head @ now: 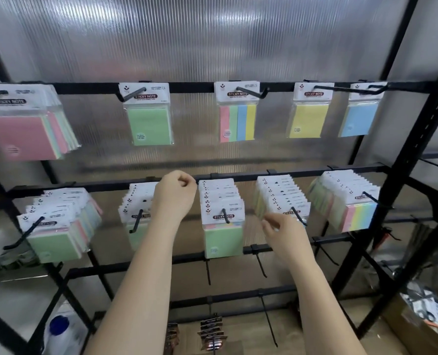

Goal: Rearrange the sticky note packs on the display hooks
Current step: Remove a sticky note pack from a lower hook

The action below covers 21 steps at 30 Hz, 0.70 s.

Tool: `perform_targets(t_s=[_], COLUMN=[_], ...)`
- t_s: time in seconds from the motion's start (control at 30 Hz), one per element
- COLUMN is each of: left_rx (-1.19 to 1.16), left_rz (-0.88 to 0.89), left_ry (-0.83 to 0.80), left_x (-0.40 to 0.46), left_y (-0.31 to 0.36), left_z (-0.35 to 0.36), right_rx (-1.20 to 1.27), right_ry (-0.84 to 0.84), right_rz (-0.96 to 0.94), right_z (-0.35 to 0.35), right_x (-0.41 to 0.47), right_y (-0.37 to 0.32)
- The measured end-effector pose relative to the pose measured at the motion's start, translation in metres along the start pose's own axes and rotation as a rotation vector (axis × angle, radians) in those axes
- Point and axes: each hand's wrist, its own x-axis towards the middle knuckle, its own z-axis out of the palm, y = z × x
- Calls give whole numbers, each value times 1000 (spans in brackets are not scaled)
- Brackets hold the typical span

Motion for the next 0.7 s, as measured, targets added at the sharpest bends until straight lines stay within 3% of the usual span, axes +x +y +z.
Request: perform_targets(t_s=[0.3,0.7], left_rx=[90,96], left_rz=[53,-88], left_ry=[-1,89], left_x=[-16,-49], left_y=[6,-1], left_z=[23,44], right_rx=[-55,274], right_ry=[126,27], right_rz=[327,230], right_z=[-23,-31], right_x=[-3,26], right_y=[50,78])
